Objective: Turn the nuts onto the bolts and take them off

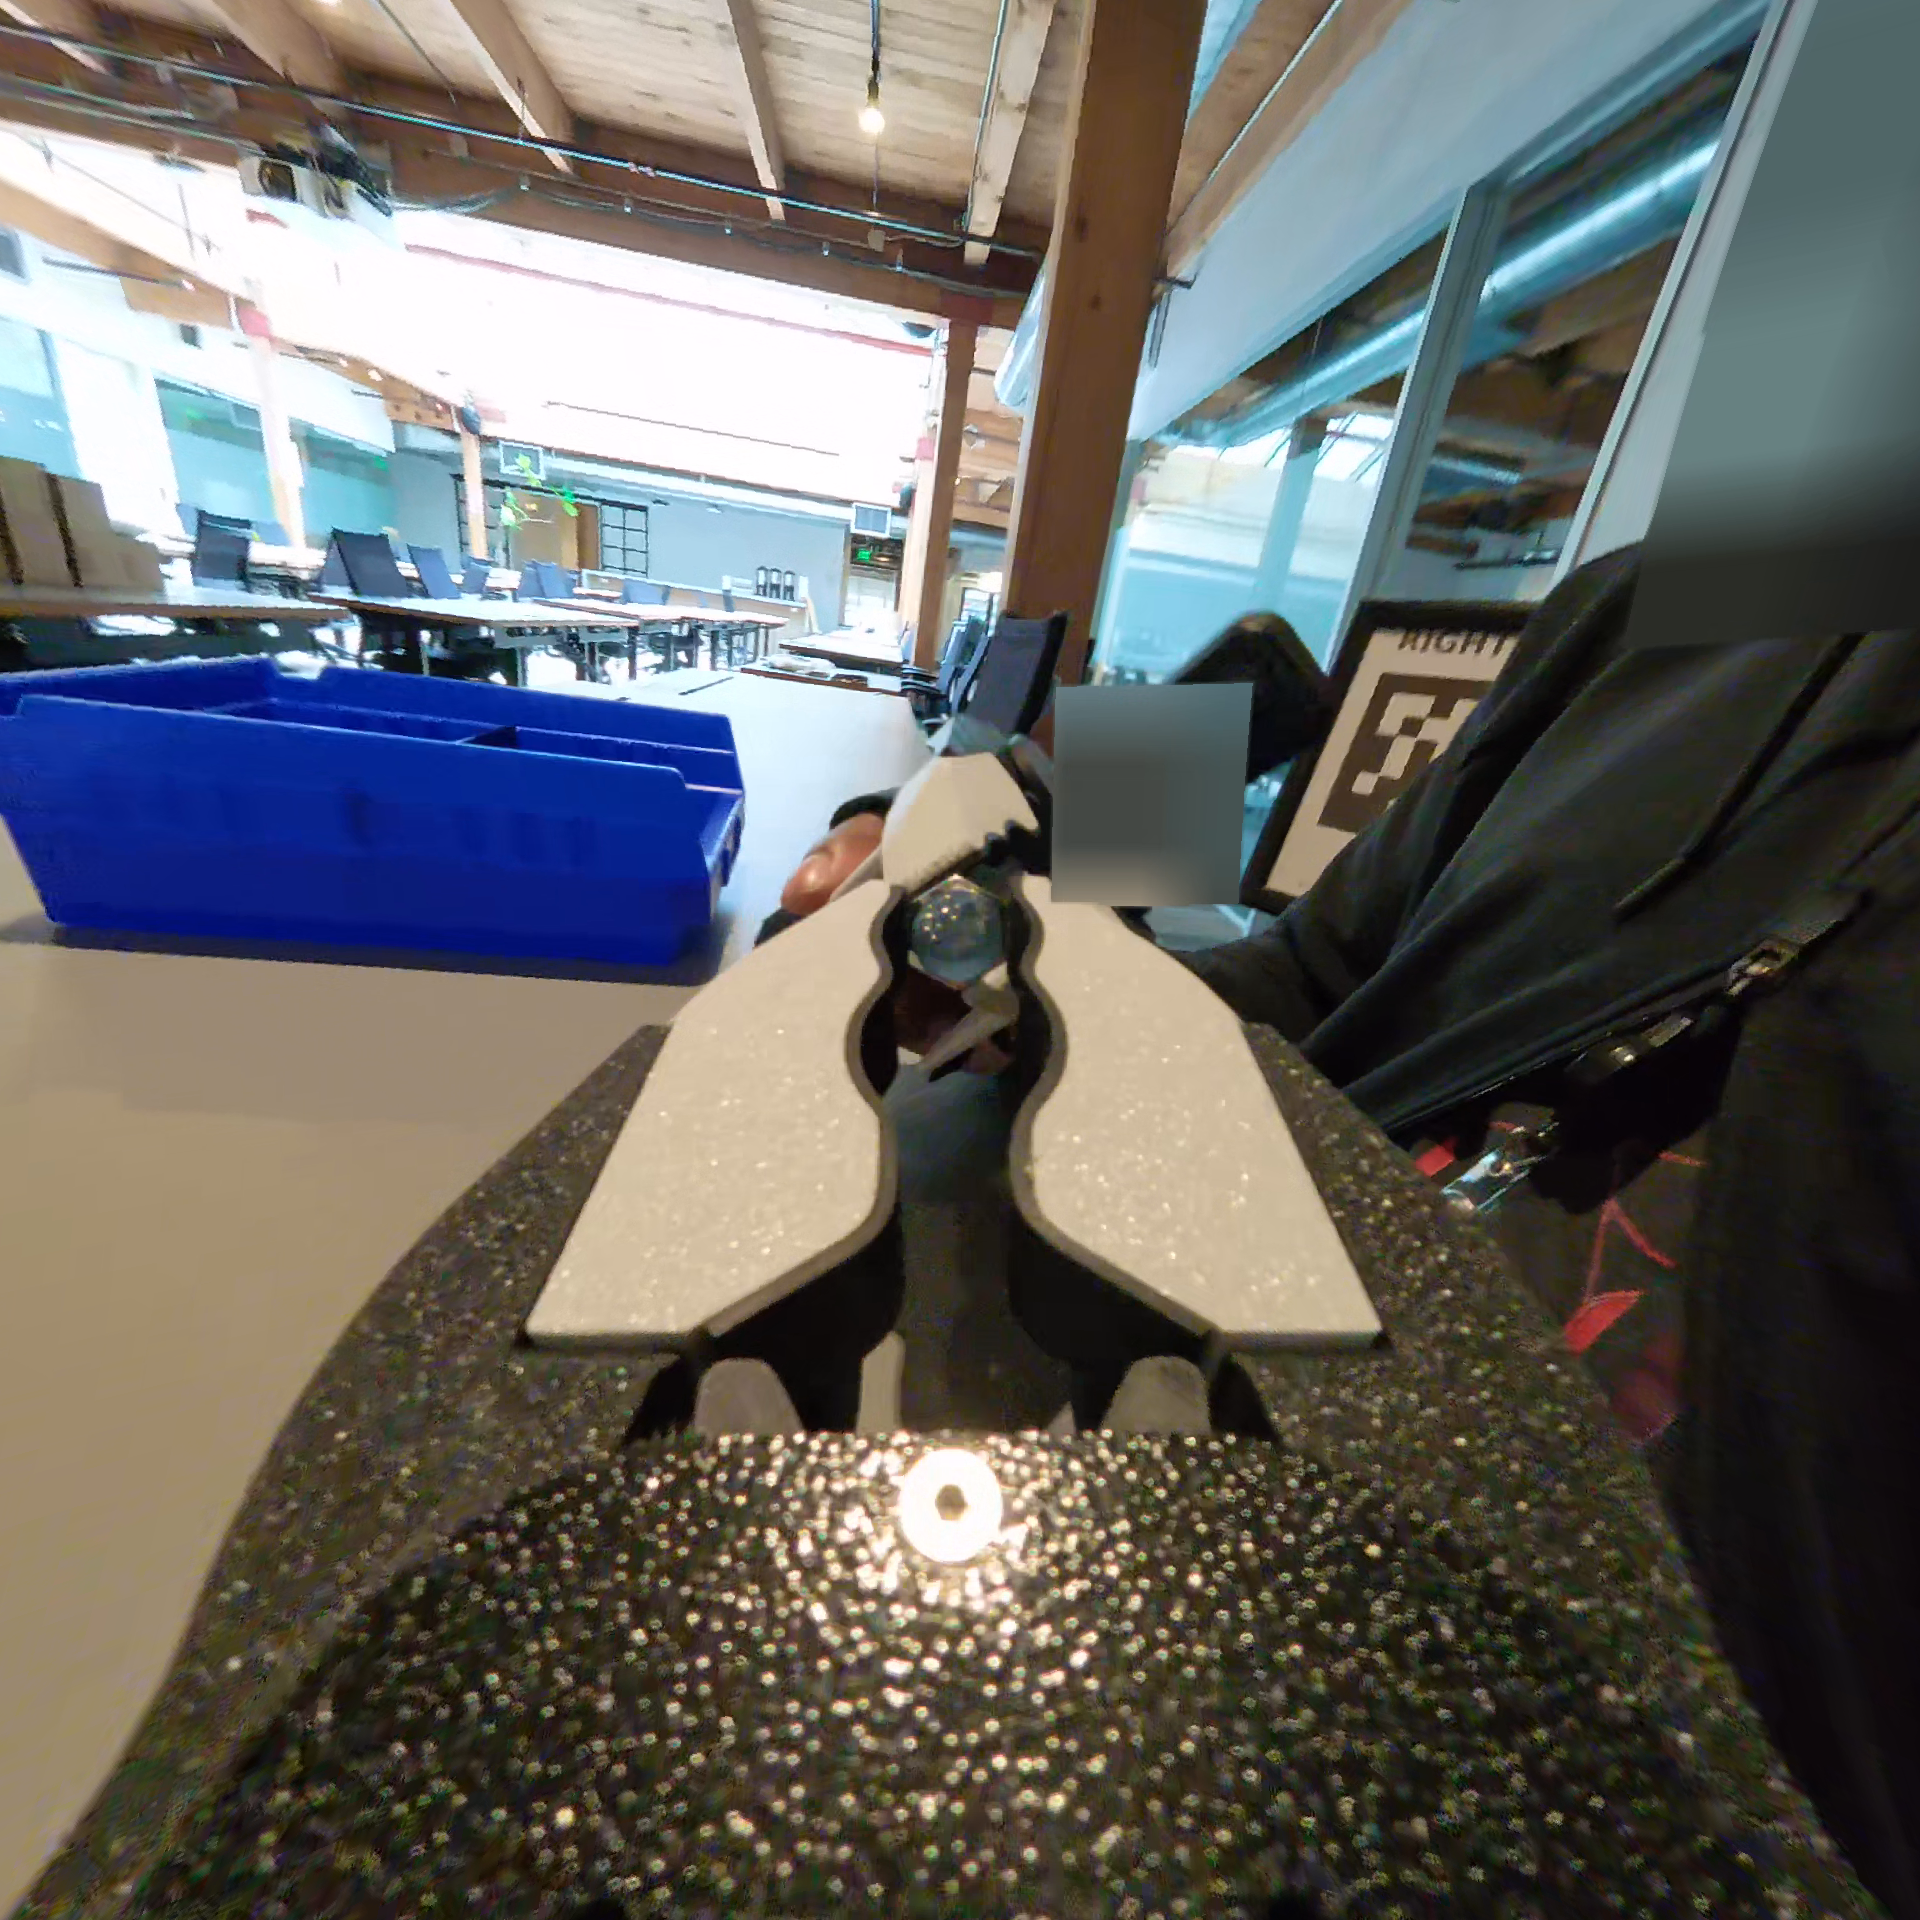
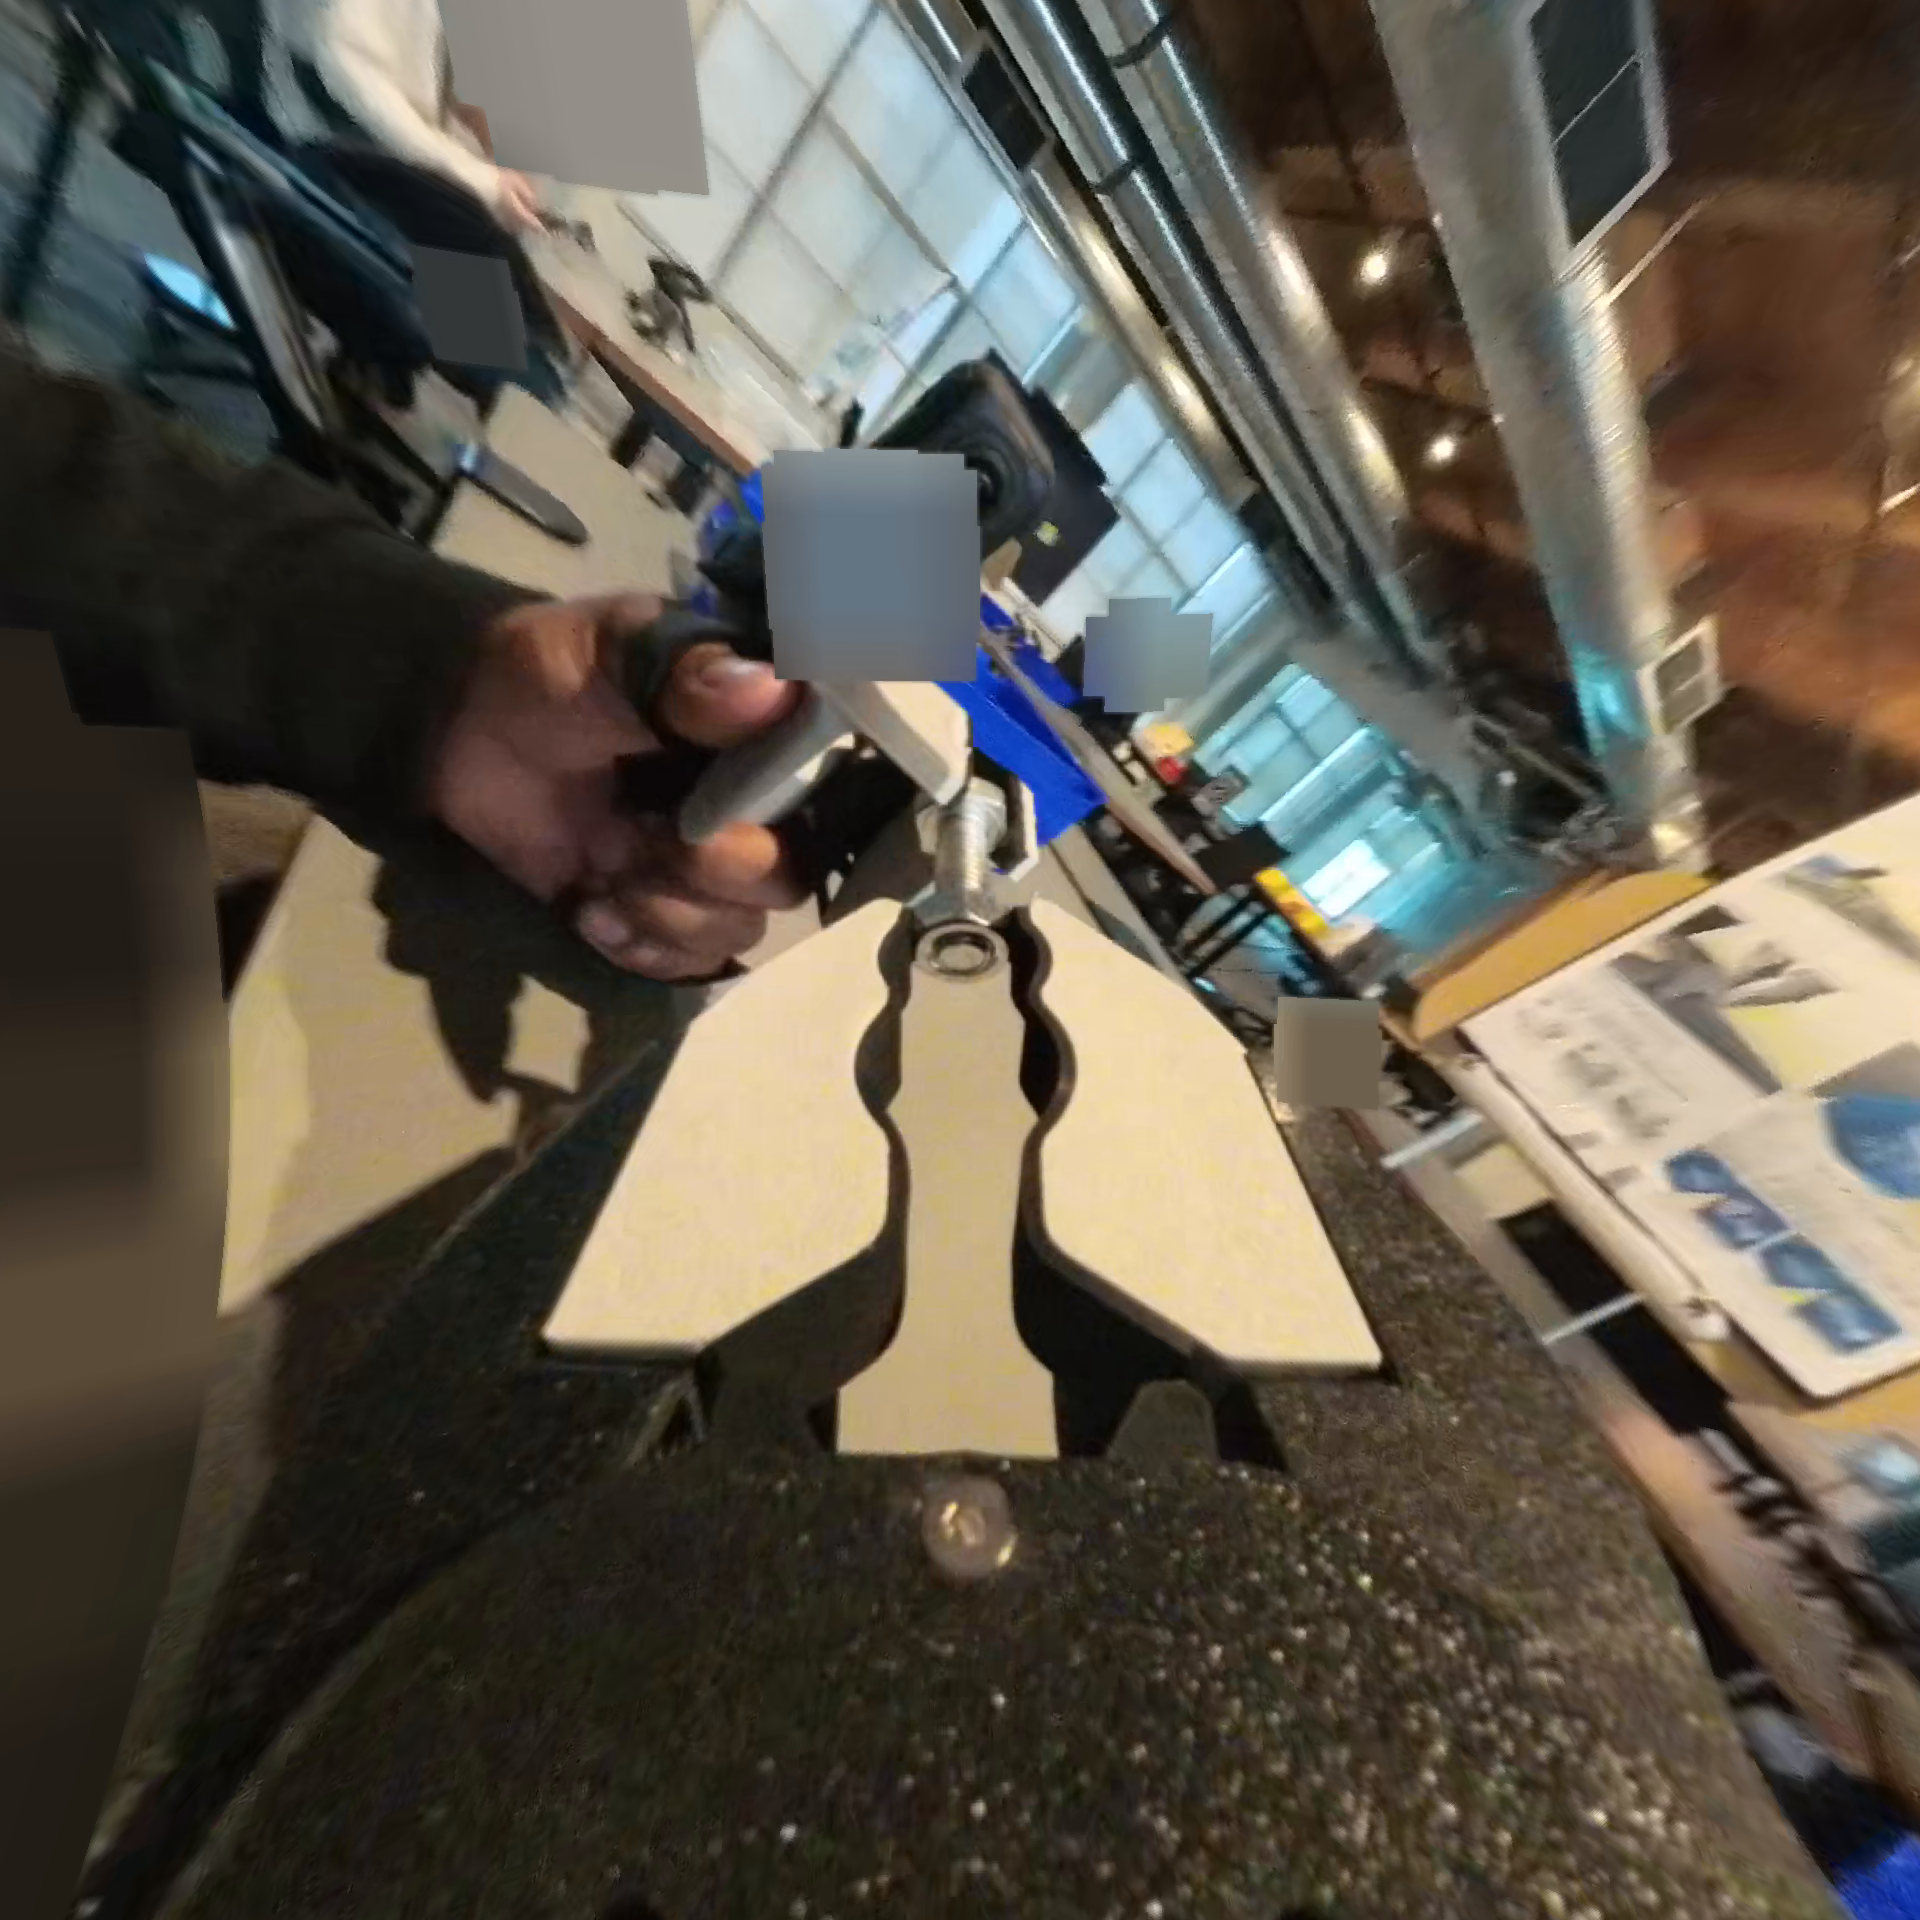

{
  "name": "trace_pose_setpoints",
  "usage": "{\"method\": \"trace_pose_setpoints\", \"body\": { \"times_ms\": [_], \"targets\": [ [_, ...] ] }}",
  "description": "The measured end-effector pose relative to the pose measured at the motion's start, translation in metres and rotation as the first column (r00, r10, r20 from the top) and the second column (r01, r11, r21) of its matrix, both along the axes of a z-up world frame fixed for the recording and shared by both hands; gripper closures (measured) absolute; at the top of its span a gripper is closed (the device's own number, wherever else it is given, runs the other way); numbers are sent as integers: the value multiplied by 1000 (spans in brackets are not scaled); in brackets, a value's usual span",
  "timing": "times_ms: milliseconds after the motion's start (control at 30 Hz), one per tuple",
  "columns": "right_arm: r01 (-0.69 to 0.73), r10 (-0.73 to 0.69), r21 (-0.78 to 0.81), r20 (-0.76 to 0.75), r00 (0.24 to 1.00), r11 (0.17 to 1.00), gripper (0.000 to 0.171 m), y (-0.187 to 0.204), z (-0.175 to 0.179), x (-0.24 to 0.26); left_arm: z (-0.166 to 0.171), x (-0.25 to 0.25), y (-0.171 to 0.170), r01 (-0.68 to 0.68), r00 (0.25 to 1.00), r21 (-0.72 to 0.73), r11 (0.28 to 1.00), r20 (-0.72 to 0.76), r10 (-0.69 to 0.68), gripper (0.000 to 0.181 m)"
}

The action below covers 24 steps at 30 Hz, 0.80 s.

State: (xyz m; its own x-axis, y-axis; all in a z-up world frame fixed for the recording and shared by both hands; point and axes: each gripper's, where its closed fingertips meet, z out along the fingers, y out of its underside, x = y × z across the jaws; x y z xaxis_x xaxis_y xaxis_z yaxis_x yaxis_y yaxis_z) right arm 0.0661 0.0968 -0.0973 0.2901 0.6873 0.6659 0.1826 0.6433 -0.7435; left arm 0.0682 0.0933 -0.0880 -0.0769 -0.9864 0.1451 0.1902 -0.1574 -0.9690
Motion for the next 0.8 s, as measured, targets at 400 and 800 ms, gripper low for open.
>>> {"method": "trace_pose_setpoints", "body": {
  "times_ms": [400, 800],
  "targets": [
    [-356, 255, -509, -258, 932, 784, 132, -9, 13, 2, 13, -7, -2, -49, 996, 90, 995, 73, 43, 165],
    [-443, 333, -616, -293, 896, 651, 154, -14, 7, 0, 8, 2, -11, -64, 998, 204, 977, 16, 62, 165]
  ]
}}
